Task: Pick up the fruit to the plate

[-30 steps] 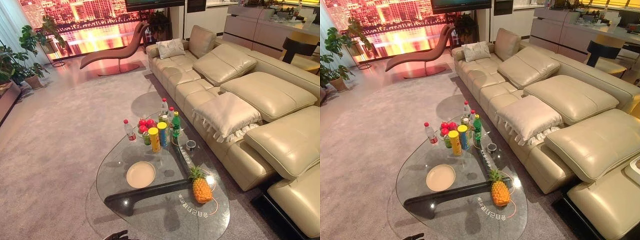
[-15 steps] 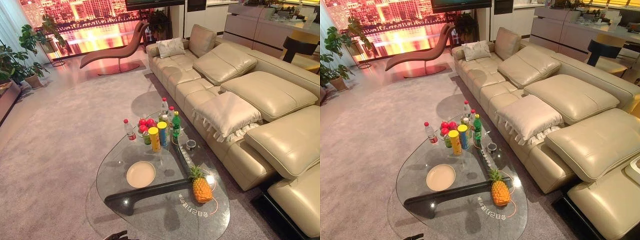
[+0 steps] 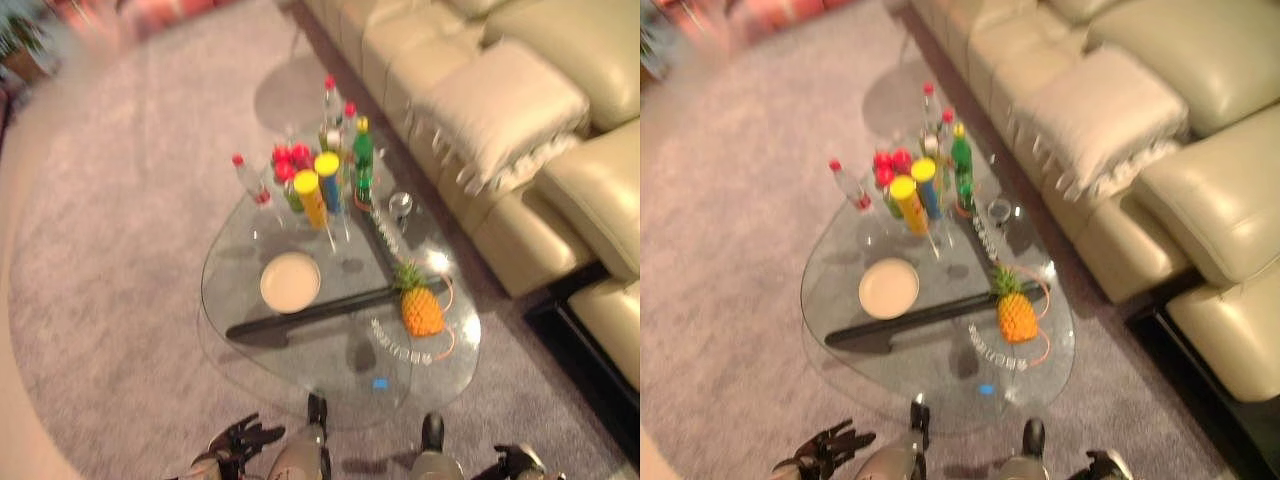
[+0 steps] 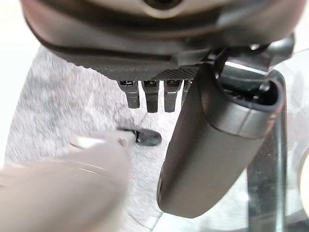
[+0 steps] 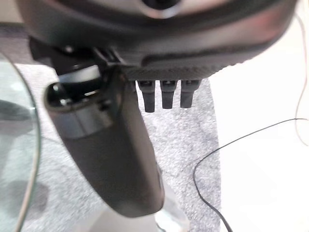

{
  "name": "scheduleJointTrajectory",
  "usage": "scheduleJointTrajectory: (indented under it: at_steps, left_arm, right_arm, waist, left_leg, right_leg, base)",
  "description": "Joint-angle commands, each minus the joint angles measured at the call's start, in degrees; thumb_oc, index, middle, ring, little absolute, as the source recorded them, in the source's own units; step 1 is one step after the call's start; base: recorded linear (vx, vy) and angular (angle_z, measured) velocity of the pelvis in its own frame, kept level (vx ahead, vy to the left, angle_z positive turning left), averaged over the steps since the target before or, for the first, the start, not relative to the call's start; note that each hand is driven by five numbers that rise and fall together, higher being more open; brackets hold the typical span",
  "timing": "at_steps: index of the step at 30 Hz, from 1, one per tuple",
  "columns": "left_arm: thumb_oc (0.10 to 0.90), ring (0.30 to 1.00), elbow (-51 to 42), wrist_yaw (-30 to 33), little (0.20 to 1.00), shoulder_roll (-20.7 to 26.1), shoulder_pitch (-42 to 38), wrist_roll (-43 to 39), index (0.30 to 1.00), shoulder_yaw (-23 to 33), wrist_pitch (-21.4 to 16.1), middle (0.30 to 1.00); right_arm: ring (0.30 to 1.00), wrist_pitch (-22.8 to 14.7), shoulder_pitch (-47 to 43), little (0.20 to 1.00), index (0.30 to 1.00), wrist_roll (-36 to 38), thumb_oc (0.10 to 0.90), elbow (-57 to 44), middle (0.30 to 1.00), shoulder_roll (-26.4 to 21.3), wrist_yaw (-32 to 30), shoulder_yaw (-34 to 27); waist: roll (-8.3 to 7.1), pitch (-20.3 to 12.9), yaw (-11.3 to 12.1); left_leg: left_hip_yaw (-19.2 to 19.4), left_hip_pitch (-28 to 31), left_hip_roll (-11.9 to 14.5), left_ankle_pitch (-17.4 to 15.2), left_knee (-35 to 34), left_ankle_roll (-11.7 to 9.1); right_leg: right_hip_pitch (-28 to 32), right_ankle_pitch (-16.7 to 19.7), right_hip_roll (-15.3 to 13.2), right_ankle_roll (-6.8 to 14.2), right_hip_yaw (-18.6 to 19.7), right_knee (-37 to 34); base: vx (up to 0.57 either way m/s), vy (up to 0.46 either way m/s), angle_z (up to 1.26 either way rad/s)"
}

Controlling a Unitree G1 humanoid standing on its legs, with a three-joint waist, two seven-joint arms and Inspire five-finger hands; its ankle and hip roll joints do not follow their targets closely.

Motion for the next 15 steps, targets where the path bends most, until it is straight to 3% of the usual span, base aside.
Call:
scheduleJointTrajectory:
  at_steps: [1,5,10,13,15]
  left_arm:
    - [0.800,0.900,-1.7,-4.3,0.900,4.6,-4.0,-9.9,0.900,0.8,-4.3,0.900]
    - [0.800,0.900,-3.8,-5.5,0.900,6.1,-6.4,-15.1,0.900,1.2,-4.6,0.900]
    - [0.800,0.900,-6.2,-5.7,0.900,7.7,-10.9,-24.7,0.900,3.2,-4.0,0.900]
    - [0.800,0.900,-6.8,-5.1,0.900,7.9,-11.7,-26.4,0.900,3.6,-4.8,0.900]
    - [0.800,0.900,-8.8,-1.7,0.900,7.4,-13.1,-29.9,0.900,4.7,-8.3,0.900]
  right_arm:
    - [0.900,-1.9,-2.6,0.900,0.900,4.1,0.800,-0.5,0.900,-1.9,-4.3,-1.6]
    - [0.900,-4.1,-4.4,0.900,0.900,7.1,0.800,-3.0,0.900,-2.9,-7.0,-2.2]
    - [0.900,-10.3,-8.6,0.900,0.900,10.6,0.800,-7.3,0.900,-4.2,-14.3,-3.6]
    - [0.900,-11.3,-9.4,0.900,0.900,11.4,0.800,-8.8,0.900,-4.3,-16.4,-3.9]
    - [0.900,-14.4,-10.5,0.900,0.900,13.1,0.800,-12.2,0.900,-3.7,-22.1,-4.4]
  waist:
    - [-3.17,3.6,-0.2]
    - [-3.69,5.8,0.6]
    - [-4.14,10.0,0.8]
    - [-4.26,10.6,0.7]
    - [-4.51,10.6,0.4]
  left_leg:
    - [-0.3,0.8,-2.1,-5.2,-0.2,0.3]
    - [-0.4,-1.2,-2.1,-5.1,-0.2,0.5]
    - [0.8,-5.2,-2.2,-4.4,1.6,0.8]
    - [1.1,-7.2,-2.3,-4.5,2.7,1.0]
    - [0.9,-14.6,-3.0,-5.1,7.6,1.2]
  right_leg:
    - [-6.2,2.4,-0.7,-1.4,1.4,0.7]
    - [-9.0,1.5,-0.8,-1.5,0.8,3.3]
    - [-14.6,-0.2,-0.7,-1.9,0.5,9.5]
    - [-16.8,-0.5,-0.7,-1.9,0.6,11.0]
    - [-24.0,-1.2,-0.7,-1.9,1.1,15.5]
  base:
    - [-0.02,-0.013,0.09]
    - [-0.06,-0.038,0.12]
    - [-0.08,-0.036,0.03]
    - [-0.06,-0.011,0.01]
    - [-0.15,-0.052,0.05]
